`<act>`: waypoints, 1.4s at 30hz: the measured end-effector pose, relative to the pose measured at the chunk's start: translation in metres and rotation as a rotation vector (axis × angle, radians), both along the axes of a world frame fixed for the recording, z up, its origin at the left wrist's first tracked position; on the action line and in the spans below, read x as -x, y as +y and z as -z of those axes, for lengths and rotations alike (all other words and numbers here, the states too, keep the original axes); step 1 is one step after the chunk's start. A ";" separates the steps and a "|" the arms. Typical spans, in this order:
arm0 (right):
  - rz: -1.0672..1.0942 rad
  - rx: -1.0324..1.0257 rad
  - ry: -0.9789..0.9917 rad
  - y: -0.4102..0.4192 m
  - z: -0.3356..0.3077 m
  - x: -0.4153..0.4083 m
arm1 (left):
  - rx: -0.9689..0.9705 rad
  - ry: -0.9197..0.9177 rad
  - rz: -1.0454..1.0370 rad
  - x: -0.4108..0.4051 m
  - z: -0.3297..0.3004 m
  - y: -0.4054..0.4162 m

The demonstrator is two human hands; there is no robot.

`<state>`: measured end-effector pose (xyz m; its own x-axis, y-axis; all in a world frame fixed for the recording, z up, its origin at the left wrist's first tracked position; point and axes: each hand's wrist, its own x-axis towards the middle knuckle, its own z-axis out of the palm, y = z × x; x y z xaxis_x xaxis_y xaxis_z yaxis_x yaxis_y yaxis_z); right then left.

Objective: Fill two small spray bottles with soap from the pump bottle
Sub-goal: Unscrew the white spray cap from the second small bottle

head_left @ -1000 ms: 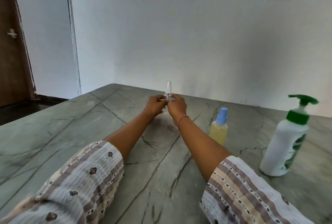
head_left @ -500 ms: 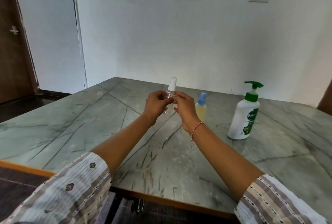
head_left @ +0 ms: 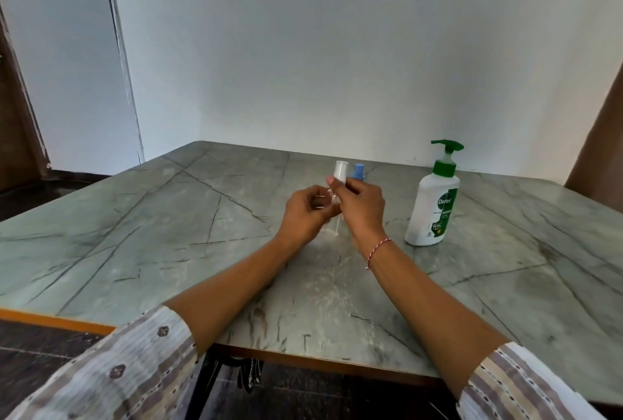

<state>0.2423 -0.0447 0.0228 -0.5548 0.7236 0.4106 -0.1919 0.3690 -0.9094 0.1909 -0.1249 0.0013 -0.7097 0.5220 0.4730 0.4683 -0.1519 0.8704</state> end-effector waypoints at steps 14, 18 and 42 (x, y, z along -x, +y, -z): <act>-0.356 -0.028 -0.084 0.026 -0.020 -0.011 | 0.034 -0.051 0.145 0.008 -0.001 -0.002; -0.146 -0.269 -0.226 0.032 -0.018 -0.010 | 0.076 -0.045 0.129 0.008 0.001 -0.002; -0.278 -0.110 -0.364 0.041 -0.016 -0.013 | 0.327 0.321 -0.119 0.024 0.002 -0.005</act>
